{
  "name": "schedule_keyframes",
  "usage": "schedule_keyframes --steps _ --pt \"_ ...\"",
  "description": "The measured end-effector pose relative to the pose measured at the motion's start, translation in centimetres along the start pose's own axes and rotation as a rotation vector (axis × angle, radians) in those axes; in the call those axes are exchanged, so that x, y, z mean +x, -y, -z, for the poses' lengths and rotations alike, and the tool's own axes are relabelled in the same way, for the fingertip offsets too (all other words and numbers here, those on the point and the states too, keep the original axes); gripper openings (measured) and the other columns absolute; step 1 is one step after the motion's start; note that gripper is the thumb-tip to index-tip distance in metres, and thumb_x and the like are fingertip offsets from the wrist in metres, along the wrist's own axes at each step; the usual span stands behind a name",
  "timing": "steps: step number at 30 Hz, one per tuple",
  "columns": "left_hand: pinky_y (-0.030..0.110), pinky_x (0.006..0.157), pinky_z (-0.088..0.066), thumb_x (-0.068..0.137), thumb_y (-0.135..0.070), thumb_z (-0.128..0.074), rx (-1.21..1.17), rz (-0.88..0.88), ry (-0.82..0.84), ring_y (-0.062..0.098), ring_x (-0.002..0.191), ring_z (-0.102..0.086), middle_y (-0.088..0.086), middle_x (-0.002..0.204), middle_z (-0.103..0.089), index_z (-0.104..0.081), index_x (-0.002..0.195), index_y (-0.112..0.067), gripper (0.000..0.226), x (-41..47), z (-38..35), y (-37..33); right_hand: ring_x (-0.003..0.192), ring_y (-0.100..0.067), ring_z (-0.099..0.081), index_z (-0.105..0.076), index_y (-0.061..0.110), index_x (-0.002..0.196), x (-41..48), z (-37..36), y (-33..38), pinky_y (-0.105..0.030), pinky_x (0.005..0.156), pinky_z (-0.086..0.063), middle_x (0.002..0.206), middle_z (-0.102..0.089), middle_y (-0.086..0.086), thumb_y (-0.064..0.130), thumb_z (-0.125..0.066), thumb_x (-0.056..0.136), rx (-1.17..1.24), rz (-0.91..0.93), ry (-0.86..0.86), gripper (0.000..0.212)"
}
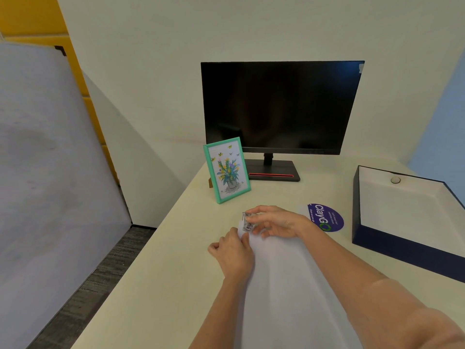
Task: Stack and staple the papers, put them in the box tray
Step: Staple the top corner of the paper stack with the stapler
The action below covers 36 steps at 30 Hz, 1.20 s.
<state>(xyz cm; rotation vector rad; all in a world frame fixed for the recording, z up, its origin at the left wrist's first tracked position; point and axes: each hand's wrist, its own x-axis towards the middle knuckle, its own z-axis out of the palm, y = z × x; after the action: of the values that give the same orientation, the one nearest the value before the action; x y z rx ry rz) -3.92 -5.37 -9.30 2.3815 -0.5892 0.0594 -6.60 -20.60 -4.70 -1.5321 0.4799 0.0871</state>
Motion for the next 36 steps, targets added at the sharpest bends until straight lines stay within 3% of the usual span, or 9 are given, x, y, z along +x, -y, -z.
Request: schedule_keyframes --steps 5,9,13,19,26,30,36 --pt "0.035 0.088 -0.027 0.097 -0.031 -0.037 0.010 0.001 0.004 0.024 0.091 -0.057 0.002 0.091 -0.066 -0.052 0.090 -0.017 0.022 0.0 0.1 0.0 0.076 -0.019 -0.066 -0.063 0.010 0.114 0.1 0.3 -0.1 -0.027 0.067 -0.055 0.099 -0.069 -0.010 0.019 -0.071 0.082 0.076 0.017 0.030 0.034" --pt "0.035 0.088 -0.027 0.098 -0.031 -0.037 0.016 -0.002 0.012 0.023 0.092 -0.057 0.001 0.092 -0.065 -0.050 0.089 -0.018 0.021 0.0 0.1 -0.1 0.074 -0.019 -0.065 -0.062 0.013 0.109 0.1 0.3 -0.3 -0.027 0.069 -0.055 0.097 -0.066 -0.009 0.017 -0.069 0.085 0.109 0.015 0.035 0.026" --pt "0.035 0.087 -0.027 0.097 -0.031 -0.037 0.009 -0.004 0.009 0.023 0.091 -0.057 0.001 0.091 -0.065 -0.044 0.084 -0.021 0.018 -0.1 0.2 -0.1 0.076 -0.022 -0.065 -0.060 0.013 0.108 -0.1 0.2 0.1 -0.031 0.074 -0.056 0.098 -0.064 -0.010 0.016 -0.070 0.084 0.104 -0.005 0.052 0.026" --pt "0.034 0.087 -0.026 0.098 -0.032 -0.037 0.038 -0.006 0.002 0.023 0.092 -0.058 0.001 0.093 -0.066 -0.055 0.095 -0.016 0.024 0.0 0.0 0.0 0.078 -0.022 -0.065 -0.058 0.012 0.120 0.0 0.0 0.3 -0.033 0.080 -0.057 0.100 -0.065 -0.010 0.018 -0.071 0.083 0.066 -0.018 0.052 0.040" --pt "0.034 0.082 -0.024 0.092 -0.038 -0.043 0.022 -0.021 0.026 0.022 0.092 -0.057 0.000 0.091 -0.066 -0.047 0.086 -0.021 0.019 0.0 0.2 -0.1 0.074 -0.021 -0.063 -0.061 0.015 0.102 0.1 0.0 0.2 -0.033 0.078 -0.056 0.095 -0.066 -0.007 0.020 -0.073 0.082 0.026 0.003 0.022 0.024" --pt "0.034 0.084 -0.024 0.091 -0.037 -0.045 0.024 -0.020 0.030 0.023 0.094 -0.057 0.001 0.092 -0.065 -0.053 0.091 -0.019 0.020 -0.1 0.2 -0.1 0.069 -0.018 -0.061 -0.061 0.014 0.101 0.1 -0.1 0.1 -0.032 0.076 -0.056 0.093 -0.067 -0.006 0.020 -0.072 0.082 0.005 0.018 0.010 0.023" --pt "0.032 0.079 -0.019 0.092 -0.035 -0.046 -0.010 -0.022 0.013 0.025 0.091 -0.056 -0.005 0.078 -0.050 -0.044 0.082 -0.020 0.018 -0.1 0.3 0.0 0.062 -0.016 -0.055 -0.056 0.011 0.084 0.3 -0.9 -0.6 -0.030 0.073 -0.053 0.080 -0.065 -0.009 0.013 -0.071 0.083 0.070 0.135 -0.107 0.015"
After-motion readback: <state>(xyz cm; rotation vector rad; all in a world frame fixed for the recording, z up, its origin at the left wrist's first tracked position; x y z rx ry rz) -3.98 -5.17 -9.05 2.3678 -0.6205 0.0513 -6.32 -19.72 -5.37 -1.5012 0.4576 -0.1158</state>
